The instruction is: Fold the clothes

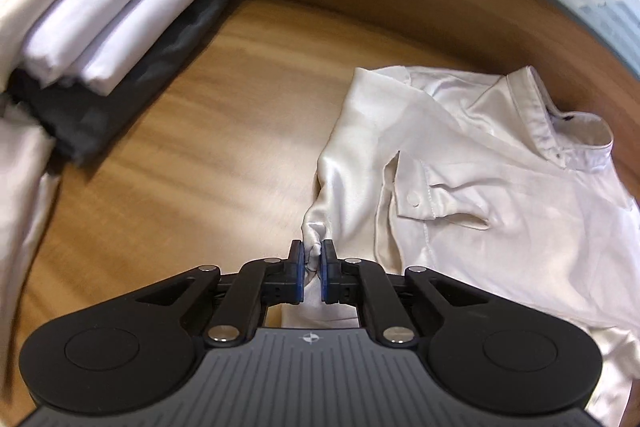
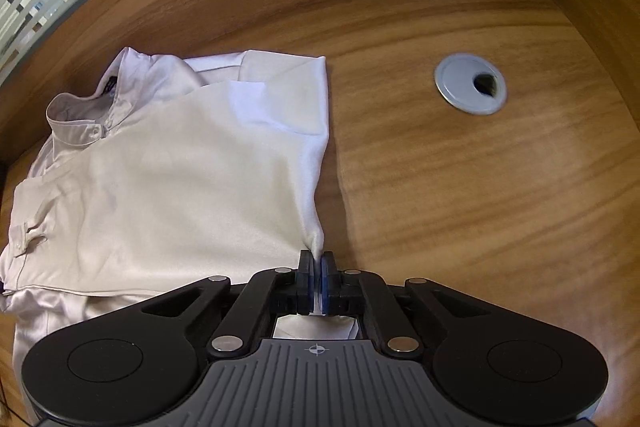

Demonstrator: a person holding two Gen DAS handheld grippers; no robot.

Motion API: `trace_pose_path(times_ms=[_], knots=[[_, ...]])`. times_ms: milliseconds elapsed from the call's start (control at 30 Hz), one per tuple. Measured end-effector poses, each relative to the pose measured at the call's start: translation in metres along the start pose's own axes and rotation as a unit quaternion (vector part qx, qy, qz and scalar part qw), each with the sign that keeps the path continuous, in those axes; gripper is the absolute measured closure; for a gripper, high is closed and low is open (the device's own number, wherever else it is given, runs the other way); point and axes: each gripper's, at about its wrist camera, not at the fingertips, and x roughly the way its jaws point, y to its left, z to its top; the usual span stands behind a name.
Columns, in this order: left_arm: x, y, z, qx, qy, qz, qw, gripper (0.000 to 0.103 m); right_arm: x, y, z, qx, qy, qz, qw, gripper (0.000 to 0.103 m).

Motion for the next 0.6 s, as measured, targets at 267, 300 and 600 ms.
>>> trace_pose_path(times_ms=[267, 300, 600], knots=[[-0.025, 0.010, -0.011, -0.001, -0.035, 0.009, 0.9994, 0.077, -0.020, 0.011, -0.015, -0.063, -0.020, -0.044, 0.997, 0.076], [-0.026, 0.010, -0.007, 0.000, -0.041, 0.008, 0.9991, 0.077, -0.024, 0.013, -0.014, -0.076, -0.030, -0.050, 0.995, 0.072], [0.000, -0.032, 0.046, 0.070, -0.078, -0.038, 0.9938, 0.068, -0.012, 0.032, 0.038, -0.124, -0.074, -0.016, 0.989, 0.071]])
